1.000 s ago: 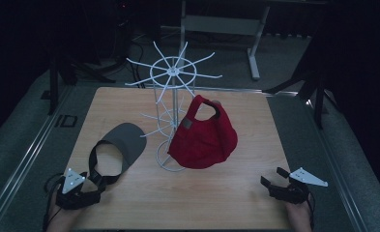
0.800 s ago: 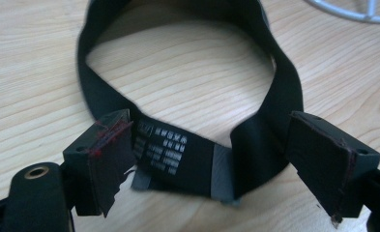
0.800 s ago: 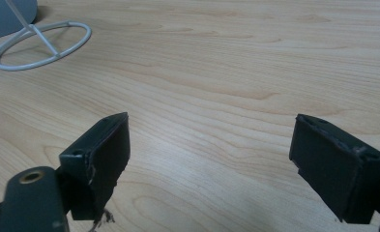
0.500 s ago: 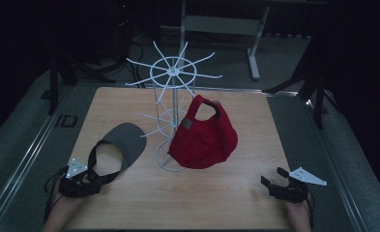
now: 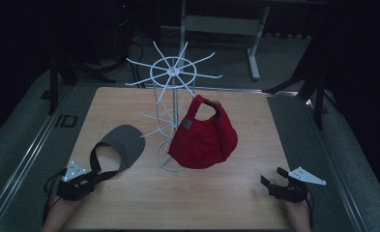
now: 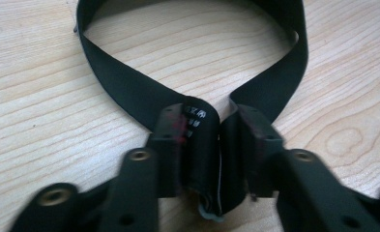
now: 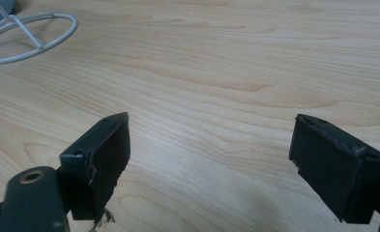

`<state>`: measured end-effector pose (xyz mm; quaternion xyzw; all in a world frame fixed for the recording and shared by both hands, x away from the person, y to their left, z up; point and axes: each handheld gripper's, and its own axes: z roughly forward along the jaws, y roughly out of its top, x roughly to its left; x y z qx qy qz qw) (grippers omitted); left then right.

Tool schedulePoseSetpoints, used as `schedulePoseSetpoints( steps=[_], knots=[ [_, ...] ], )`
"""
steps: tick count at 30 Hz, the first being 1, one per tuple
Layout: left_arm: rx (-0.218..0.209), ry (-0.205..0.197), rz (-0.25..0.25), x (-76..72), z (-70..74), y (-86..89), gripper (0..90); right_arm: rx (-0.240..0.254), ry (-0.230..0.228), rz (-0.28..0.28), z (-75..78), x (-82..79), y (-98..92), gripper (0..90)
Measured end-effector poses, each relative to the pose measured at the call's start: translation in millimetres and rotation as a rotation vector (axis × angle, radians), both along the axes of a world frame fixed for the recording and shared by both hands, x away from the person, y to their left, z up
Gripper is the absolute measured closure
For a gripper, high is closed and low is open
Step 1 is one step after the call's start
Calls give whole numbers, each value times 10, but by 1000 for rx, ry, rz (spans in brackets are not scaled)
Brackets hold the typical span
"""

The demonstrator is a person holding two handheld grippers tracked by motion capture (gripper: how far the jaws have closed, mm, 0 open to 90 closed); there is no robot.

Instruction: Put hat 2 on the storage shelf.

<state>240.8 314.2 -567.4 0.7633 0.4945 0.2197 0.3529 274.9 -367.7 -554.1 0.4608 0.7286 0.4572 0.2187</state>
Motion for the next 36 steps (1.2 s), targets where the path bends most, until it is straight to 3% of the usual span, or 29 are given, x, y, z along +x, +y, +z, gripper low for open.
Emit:
schedulePoseSetpoints(
  steps=[2,6,10,13,14,15,17,19,26,36],
  knots=[
    [17,-16,10,-16,-5,-13,808,-1,0,1,0,1,2,145],
    [38,-76,-14,-64,16,-38,831,1,1,0,8,-5,0,145],
    [-9,-166,-48,-128,156,-7,835,13,1,-3,9,-4,-15,145],
    [-36,-215,-50,-145,283,29,836,18,0,-3,12,-3,-18,146],
    [-36,-215,-50,-145,283,29,836,18,0,-3,12,-3,-18,146],
    [-77,-256,-59,-149,396,57,836,23,0,-1,19,-6,-18,146],
    [-92,-280,-64,-144,476,66,837,26,-1,-1,21,-7,-21,145],
    [-100,-287,-75,-139,516,67,837,28,1,-2,21,-8,-24,146],
    [-114,-343,-134,-60,859,1,837,74,7,-7,17,-6,-83,169],
    [-125,-392,-185,77,1266,-49,837,49,12,-5,13,-4,-70,168]
  ],
)
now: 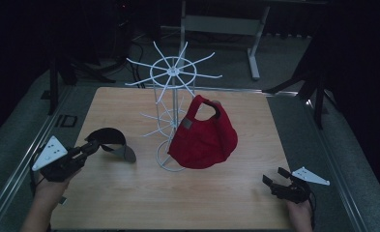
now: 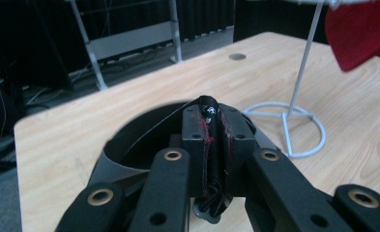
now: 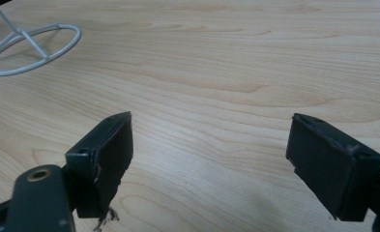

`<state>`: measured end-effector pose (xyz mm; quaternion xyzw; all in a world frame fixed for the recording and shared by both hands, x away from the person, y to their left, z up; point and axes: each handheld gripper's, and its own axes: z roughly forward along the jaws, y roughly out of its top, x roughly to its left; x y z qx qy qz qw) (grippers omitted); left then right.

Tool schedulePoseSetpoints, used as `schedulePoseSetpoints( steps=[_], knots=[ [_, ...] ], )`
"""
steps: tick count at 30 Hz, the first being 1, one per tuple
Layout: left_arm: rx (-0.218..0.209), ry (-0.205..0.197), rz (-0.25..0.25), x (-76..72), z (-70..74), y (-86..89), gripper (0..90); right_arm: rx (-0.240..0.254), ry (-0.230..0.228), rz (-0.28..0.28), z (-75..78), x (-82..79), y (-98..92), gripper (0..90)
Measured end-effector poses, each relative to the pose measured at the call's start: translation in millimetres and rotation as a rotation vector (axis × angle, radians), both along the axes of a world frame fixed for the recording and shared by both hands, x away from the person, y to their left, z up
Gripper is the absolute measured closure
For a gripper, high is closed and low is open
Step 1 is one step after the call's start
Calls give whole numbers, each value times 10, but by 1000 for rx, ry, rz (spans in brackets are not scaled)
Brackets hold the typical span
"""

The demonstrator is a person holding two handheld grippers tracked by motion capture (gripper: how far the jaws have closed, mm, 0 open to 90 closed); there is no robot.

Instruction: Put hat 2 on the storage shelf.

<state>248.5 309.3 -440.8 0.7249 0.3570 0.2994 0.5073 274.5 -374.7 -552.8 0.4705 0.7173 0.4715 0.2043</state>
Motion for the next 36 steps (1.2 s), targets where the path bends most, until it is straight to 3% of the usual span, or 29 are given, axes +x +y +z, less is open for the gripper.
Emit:
schedulePoseSetpoints(
  steps=[4,8,10,12,13,15,18,25,36],
  knots=[
    [-8,-21,-22,30,154,-11,837,13,1,1,-2,5,-13,168],
    [15,-25,-61,26,267,-28,836,25,2,3,3,5,-19,168],
    [30,-36,-125,-2,376,-24,836,18,5,16,-3,11,-6,168],
    [6,-36,-191,-22,443,8,836,12,8,23,-6,14,8,168],
    [6,-36,-191,-22,443,8,836,12,8,23,-6,14,8,168],
    [-2,-59,-265,-75,536,36,836,11,9,27,-3,17,21,168],
    [1,-91,-326,-127,628,31,836,6,11,33,-5,18,26,168],
    [-21,-131,-354,-100,844,-56,836,7,17,39,-5,20,27,168],
    [17,-180,-417,-48,1238,-243,836,2,23,37,-8,24,27,168]
  ],
)
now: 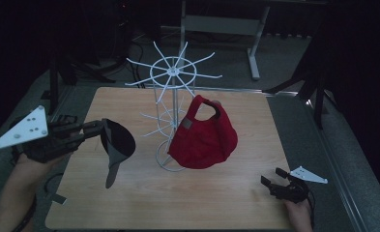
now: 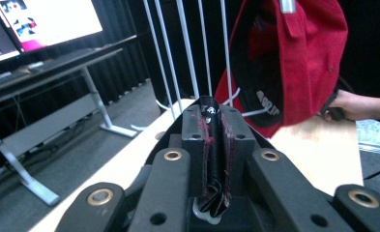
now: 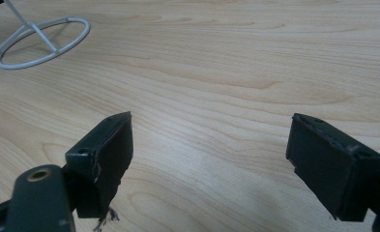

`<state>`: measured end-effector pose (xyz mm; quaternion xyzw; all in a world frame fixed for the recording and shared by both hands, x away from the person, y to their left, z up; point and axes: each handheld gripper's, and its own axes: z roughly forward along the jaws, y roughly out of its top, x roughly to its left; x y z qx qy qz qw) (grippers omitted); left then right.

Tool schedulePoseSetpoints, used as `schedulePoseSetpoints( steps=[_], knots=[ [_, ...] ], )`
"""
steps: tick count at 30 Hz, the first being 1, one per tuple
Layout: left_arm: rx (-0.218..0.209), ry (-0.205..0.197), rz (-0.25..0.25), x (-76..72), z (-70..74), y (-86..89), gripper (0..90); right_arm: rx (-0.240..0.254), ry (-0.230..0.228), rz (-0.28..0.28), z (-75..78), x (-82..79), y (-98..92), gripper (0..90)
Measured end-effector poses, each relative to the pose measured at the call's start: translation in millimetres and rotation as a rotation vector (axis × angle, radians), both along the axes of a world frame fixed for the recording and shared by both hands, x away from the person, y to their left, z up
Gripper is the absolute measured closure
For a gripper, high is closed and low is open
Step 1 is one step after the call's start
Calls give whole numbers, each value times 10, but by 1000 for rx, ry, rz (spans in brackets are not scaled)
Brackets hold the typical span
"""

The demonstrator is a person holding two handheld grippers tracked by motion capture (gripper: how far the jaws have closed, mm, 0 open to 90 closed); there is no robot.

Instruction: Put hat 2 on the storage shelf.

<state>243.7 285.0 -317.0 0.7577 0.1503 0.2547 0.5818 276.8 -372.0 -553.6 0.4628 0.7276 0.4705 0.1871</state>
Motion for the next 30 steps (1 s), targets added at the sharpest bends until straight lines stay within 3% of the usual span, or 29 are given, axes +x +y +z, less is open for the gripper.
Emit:
schedulePoseSetpoints(
  steps=[9,16,19,23,30],
  knots=[
    [1,-35,-15,67,255,-41,835,0,4,1,5,-5,-1,168],
    [35,-86,-31,149,535,-167,835,-1,11,-4,9,-2,-3,168],
    [18,-96,-35,186,625,-177,835,0,12,-4,11,1,-2,168],
    [26,-102,-42,232,732,-217,835,-1,11,-6,17,-1,-2,168],
    [26,-123,-70,257,890,-338,835,-46,-51,-35,51,-45,16,167]
  ],
)
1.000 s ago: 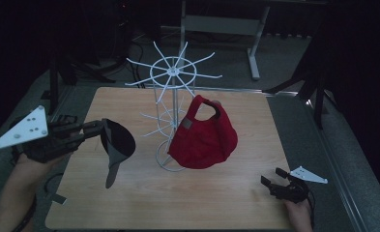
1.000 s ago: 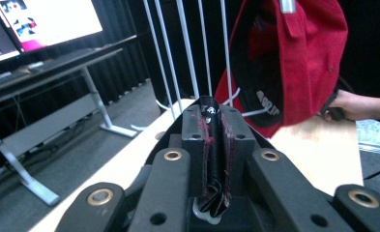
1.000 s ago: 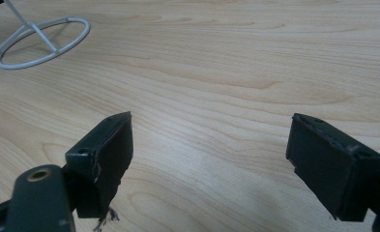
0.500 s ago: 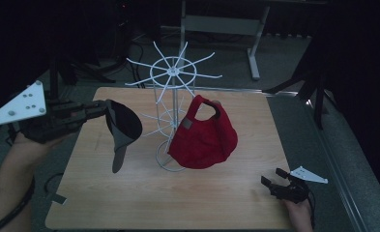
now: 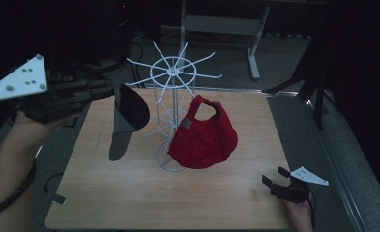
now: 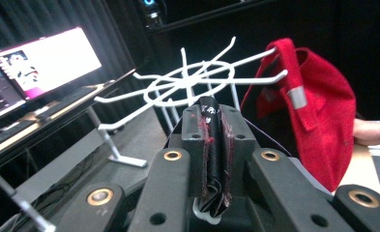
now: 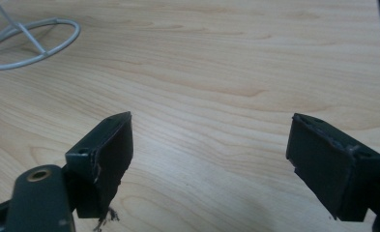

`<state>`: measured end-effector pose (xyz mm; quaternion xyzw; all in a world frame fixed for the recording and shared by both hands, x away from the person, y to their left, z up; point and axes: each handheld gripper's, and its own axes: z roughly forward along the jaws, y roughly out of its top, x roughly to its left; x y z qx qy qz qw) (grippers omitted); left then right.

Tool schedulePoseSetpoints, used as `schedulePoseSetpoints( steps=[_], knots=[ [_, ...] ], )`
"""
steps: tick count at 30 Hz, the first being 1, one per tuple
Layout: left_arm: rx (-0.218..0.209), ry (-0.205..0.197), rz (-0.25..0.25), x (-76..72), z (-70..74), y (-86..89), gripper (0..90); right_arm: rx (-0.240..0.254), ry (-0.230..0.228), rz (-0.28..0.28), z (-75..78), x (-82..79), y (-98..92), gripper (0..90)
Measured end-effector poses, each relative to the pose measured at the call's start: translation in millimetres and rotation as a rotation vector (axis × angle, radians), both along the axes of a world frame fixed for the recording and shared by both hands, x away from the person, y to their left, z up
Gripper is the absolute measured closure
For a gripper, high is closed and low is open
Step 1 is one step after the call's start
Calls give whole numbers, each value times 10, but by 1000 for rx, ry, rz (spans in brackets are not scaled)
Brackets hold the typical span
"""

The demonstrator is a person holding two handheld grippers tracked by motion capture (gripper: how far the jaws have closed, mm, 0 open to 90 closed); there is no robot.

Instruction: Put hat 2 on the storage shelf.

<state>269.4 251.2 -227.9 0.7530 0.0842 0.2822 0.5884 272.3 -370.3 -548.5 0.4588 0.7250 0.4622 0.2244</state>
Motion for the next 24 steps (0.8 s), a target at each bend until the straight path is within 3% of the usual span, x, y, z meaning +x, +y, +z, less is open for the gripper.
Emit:
schedulePoseSetpoints(
  steps=[9,16,24],
  knots=[
    [11,-6,-22,88,98,-197,834,7,6,-5,-4,-2,-10,167],
    [36,12,-21,164,141,-303,833,-4,18,1,-10,7,0,167],
    [36,35,-67,130,-9,-340,832,2,26,3,-16,13,-4,167]
  ],
)
